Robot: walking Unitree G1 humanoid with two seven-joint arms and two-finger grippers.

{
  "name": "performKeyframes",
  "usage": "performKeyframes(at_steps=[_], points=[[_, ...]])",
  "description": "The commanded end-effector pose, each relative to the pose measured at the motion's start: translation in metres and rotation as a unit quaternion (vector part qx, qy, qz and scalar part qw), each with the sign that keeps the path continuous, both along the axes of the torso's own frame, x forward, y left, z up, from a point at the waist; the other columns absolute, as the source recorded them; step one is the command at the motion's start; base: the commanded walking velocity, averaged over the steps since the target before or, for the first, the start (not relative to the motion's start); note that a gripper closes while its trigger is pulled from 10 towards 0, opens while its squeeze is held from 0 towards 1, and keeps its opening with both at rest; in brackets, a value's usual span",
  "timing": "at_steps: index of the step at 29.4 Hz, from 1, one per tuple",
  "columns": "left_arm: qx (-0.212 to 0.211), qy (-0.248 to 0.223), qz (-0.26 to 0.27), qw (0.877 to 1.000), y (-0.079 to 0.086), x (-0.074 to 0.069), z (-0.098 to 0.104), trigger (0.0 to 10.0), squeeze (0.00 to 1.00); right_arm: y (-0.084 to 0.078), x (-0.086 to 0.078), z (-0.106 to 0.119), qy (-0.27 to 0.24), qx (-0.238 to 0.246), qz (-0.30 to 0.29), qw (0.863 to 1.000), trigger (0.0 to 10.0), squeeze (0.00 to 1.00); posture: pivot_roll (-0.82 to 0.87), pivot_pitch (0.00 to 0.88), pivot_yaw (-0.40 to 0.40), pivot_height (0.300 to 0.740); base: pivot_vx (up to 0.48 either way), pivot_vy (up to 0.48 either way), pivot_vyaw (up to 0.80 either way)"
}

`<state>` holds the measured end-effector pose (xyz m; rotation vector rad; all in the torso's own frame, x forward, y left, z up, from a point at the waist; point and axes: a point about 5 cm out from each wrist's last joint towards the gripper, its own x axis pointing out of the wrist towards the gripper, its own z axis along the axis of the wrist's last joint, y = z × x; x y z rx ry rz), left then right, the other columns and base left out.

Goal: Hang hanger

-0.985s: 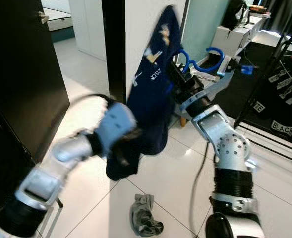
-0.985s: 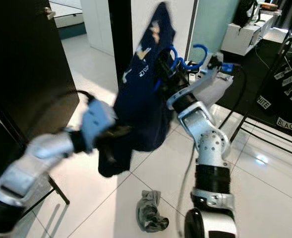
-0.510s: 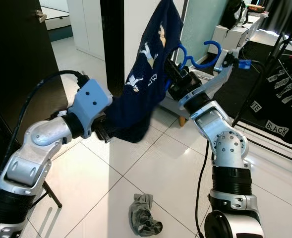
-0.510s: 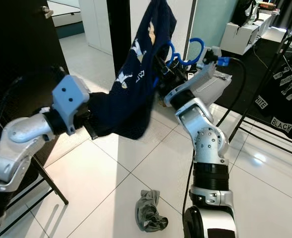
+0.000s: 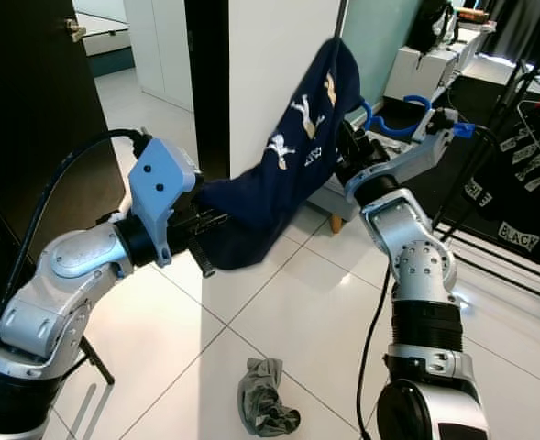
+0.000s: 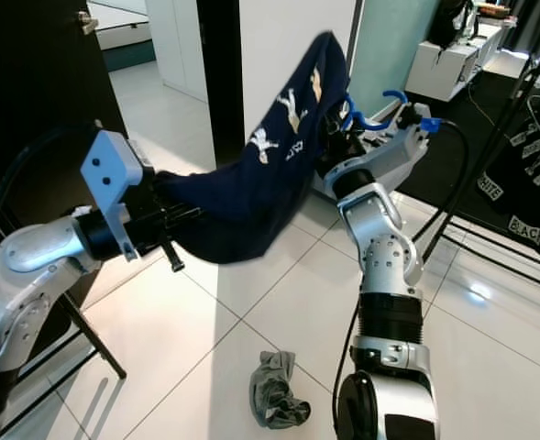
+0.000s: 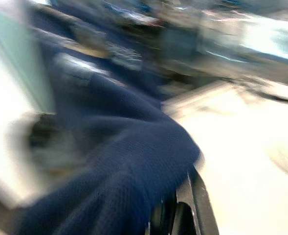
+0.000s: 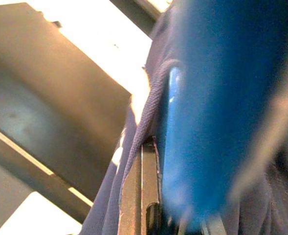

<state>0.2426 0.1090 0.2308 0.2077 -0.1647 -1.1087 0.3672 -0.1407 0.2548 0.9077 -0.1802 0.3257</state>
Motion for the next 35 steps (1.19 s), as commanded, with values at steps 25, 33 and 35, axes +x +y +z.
performKeyframes(at_steps=[25, 33, 35], points=[[-0.016, 0.029, -0.07, 0.997, 0.012, -0.025, 0.016, 10.0, 1.0, -0.017, -0.006, 0.005, -0.1, -0.235, 0.061, 0.965, 10.0, 0.0, 0.05, 0.0, -0.066, 0.74, 0.0, 0.0, 0.0], [-0.108, -0.108, 0.053, 0.987, 0.068, 0.001, 0.087, 10.0, 0.0, -0.068, -0.057, 0.009, -0.208, -0.326, 0.242, 0.89, 10.0, 0.0, 0.03, 0.0, -0.056, 0.74, 0.0, 0.0, 0.0], [-0.11, -0.116, 0.059, 0.985, 0.073, 0.003, 0.093, 10.0, 0.0, -0.071, -0.065, 0.011, -0.219, -0.324, 0.267, 0.881, 10.0, 0.0, 0.03, 0.0, -0.056, 0.74, 0.0, 0.0, 0.0]])
